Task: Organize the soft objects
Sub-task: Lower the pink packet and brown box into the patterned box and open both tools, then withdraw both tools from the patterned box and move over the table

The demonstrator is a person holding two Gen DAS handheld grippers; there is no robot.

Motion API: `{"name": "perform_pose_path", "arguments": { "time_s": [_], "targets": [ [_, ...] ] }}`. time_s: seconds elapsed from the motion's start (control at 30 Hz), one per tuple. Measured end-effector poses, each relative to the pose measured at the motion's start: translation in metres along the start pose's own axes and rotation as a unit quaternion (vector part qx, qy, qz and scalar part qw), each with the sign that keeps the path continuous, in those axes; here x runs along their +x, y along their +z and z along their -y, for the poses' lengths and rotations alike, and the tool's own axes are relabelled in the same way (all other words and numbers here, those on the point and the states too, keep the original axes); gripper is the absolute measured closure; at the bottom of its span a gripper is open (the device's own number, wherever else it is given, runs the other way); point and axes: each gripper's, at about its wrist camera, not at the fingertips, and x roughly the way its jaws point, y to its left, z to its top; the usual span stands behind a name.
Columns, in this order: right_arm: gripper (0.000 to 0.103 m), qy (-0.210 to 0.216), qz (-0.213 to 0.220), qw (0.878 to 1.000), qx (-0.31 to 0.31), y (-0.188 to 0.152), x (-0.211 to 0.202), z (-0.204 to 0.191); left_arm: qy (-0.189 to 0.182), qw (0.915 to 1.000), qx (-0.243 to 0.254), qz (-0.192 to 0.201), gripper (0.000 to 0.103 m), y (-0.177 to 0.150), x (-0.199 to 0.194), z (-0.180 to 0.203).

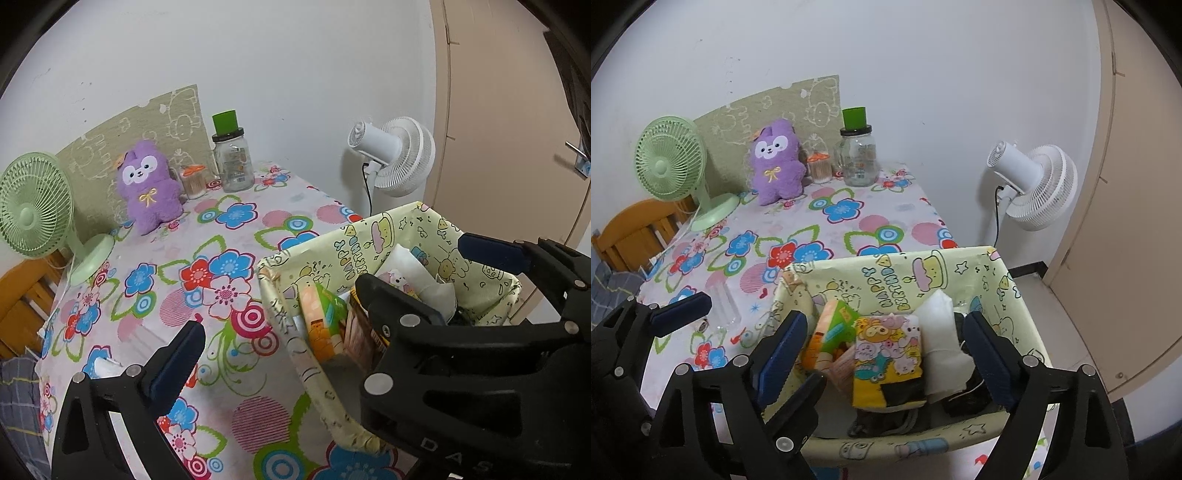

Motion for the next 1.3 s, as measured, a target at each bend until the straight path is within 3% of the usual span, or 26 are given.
{"name": "perform_pose_path", "arguments": {
  "time_s": [0.77,1.3],
  "targets": [
    [0.013,-0.002,0.031,0.999,-0.028,-0.004,-0.042,-0.049,-0.001,0.9996,-0.024,0.016,0.000,-0.020,-0.042,-0.033],
    [0.013,0.015,0.052,0.997,-0.048,-0.004,-0.064,-0.085,0.020,0.9985,-0.039,0.032,0.001,-0.032,-0.071,-0.058]
  ]
}}
